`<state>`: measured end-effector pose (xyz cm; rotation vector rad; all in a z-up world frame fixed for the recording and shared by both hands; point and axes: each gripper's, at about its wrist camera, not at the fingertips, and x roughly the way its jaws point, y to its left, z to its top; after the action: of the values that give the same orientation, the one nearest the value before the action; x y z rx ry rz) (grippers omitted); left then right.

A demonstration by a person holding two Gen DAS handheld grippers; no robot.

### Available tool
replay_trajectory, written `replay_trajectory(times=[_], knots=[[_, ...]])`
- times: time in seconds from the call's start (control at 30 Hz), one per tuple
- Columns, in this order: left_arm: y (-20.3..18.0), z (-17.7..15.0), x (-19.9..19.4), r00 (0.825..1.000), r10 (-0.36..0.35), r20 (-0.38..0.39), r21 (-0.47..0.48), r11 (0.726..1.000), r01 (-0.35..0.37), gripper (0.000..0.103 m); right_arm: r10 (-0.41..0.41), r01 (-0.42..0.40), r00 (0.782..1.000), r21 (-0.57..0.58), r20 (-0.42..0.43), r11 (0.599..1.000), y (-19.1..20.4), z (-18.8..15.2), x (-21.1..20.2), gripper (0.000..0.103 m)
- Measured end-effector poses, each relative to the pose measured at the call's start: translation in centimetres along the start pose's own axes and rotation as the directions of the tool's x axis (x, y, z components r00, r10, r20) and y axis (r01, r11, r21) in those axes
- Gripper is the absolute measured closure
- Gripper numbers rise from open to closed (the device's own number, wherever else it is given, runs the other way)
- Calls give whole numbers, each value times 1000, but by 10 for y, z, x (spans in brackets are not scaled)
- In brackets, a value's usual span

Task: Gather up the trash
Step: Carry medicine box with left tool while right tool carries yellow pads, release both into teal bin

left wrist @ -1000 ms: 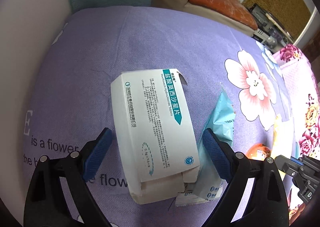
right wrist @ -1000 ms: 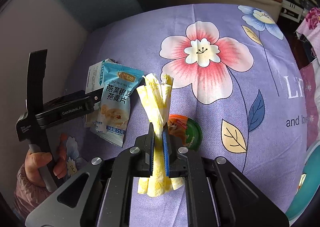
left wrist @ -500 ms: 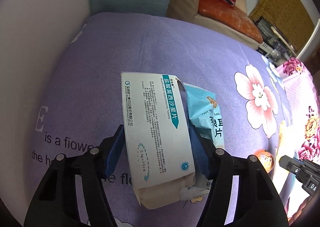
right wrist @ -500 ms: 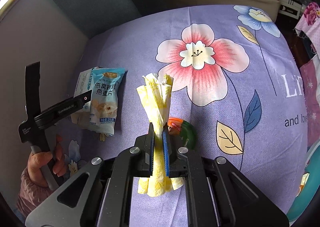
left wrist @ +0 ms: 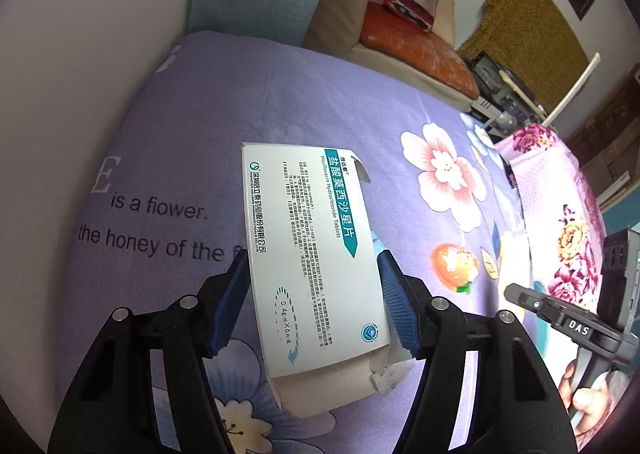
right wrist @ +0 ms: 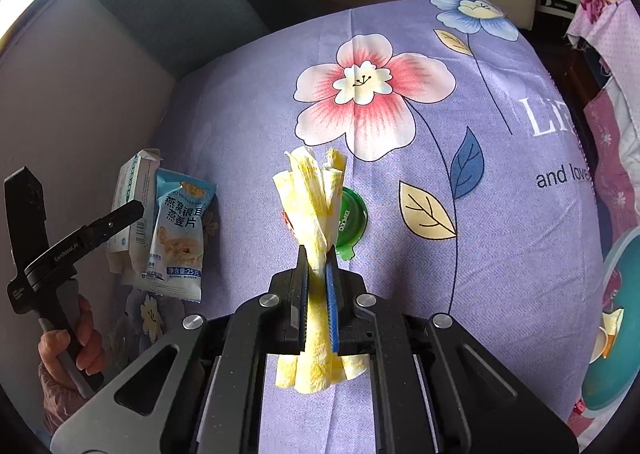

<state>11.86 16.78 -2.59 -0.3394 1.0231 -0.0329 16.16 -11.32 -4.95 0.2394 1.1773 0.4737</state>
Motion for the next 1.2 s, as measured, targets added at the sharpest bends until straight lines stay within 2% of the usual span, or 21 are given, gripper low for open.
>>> replay_trajectory(times=[0.13,0.27,0.4,0.73,0.93,1.2], knots=[[-40,-21,10,998,-38,-59,95,995,44,38,-4,3,1000,26,20,1000,-11,-13,-13,95],[-72,-40,27,989,-77,-124,135,986,93,38,-16,13,999,60,49,998,-30,-26,-33,95],[-97,-53,36,983,-95,-158,164,979,121,38,-32,25,997,101,71,995,-51,-36,-51,95],[-167,-71,32,986,-73,-148,292,950,114,37,-32,7,992,189,125,982,-101,-60,-82,95],[-220,-88,36,987,-59,-148,384,916,112,37,-47,5,985,245,166,970,-136,-75,-100,95],[-295,-115,49,983,-53,-177,504,853,137,37,-75,-8,971,347,226,938,-191,-104,-133,95]])
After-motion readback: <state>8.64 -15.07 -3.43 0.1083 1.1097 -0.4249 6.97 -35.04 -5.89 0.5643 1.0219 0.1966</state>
